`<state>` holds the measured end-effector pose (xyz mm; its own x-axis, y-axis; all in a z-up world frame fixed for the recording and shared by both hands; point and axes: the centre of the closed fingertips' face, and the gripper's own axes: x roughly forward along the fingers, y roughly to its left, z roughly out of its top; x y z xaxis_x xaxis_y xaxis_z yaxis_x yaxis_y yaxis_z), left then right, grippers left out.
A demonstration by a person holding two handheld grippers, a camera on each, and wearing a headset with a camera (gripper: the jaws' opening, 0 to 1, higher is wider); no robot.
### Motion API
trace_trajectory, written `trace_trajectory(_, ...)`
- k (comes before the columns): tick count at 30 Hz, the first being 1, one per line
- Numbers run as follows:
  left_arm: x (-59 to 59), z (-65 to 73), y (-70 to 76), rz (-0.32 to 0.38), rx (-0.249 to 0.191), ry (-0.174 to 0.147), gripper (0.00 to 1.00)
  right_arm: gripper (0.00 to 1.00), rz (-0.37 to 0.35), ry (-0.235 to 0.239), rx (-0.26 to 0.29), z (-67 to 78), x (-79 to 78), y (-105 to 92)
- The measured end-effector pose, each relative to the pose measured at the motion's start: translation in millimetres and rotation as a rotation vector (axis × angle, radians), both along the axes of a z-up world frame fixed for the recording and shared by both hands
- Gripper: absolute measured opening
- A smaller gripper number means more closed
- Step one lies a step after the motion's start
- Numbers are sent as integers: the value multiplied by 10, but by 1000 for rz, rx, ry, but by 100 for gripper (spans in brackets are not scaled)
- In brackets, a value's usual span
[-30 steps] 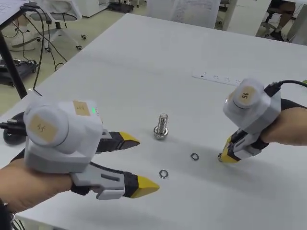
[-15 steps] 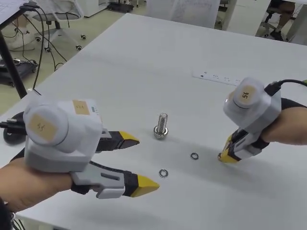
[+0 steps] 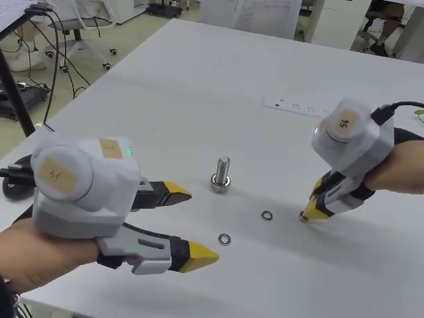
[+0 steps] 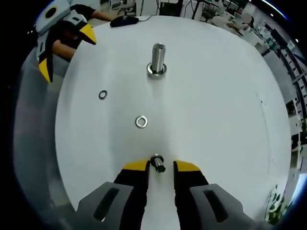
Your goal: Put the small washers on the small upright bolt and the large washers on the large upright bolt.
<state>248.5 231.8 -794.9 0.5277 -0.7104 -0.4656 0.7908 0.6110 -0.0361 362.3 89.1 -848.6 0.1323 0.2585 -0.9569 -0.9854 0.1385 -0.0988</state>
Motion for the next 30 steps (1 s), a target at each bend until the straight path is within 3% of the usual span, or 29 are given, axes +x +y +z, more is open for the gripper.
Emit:
trace_trajectory(14,0,4,2,1,-2,-3,57,29,30,-23,21,111,-12,124)
trace_trajectory(30,3,12,2,2,-3,-5,57,29,93,-40,31,170,-2,317)
